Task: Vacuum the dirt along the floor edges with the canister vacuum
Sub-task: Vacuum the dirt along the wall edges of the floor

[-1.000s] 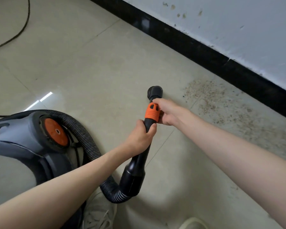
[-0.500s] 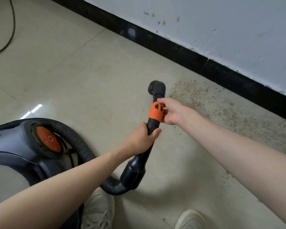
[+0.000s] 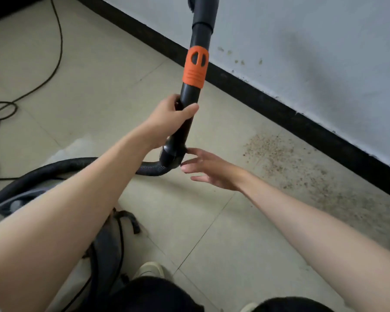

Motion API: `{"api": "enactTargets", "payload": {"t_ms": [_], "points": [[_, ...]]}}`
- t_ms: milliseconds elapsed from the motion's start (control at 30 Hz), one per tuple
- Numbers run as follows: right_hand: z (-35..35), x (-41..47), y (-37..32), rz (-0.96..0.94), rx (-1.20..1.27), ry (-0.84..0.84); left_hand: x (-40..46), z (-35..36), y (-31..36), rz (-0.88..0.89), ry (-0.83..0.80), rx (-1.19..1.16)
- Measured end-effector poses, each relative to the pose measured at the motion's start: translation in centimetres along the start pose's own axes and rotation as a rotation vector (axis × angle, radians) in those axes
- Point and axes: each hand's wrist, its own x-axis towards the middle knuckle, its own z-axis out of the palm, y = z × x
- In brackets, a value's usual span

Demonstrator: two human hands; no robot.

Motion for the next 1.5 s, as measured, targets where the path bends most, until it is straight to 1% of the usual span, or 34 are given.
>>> {"api": "enactTargets", "payload": {"t_ms": [67,133,167,333,467,567,700,833,900,1000,1167,1400,1500], "points": [[1.4,0.0,-3.0,-0.13,-0.164,0.109,0.4,-2.1,3.3,0.002,0.007,-0.053],[2.5,-0.2,-6.1,-0.23,-0.163,0.224,0.5,-3.7,6.2,0.004,0.023,-0.111],[2.9,-0.2,-7.8,-0.254,-0.158,0.25,0.4,-4.6,7.6,-0.002,0.037,-0.138],[5.3,-1.9,-16.1,-0.314,-0.286,0.259,-1.8,-10.4,14.7,-0.008,0.101,-0.251],[8.6,-4.0,-23.3,-0.359,-0.253,0.262,-4.0,-15.8,20.3,-0.011,0.181,-0.317],[11.8,-6.3,-29.0,-0.392,-0.254,0.202,-6.4,-20.2,24.1,-0.02,0.24,-0.332],[16.3,-9.2,-34.7,-0.375,-0.252,0.119,-9.5,-25.8,27.4,-0.054,0.306,-0.273],[20.5,-10.8,-38.9,-0.339,-0.217,0.063,-12.4,-31.0,29.1,-0.102,0.265,-0.191],[22.5,-11.3,-40.9,-0.321,-0.206,0.03,-13.7,-33.2,29.7,-0.117,0.281,-0.167],[25.5,-11.7,-43.9,-0.317,-0.218,-0.003,-15.0,-36.5,30.9,-0.113,0.397,-0.145],[30.4,-12.0,-48.3,-0.342,-0.244,-0.003,-17.3,-42.1,32.8,-0.103,0.564,-0.258],[39.5,-12.8,-53.9,-0.424,-0.328,-0.186,-23.4,-50.9,34.7,-0.08,0.748,-0.273],[43.9,-13.7,-55.2,-0.439,-0.315,-0.27,-26.8,-54.1,35.4,-0.072,0.837,-0.267]]}}
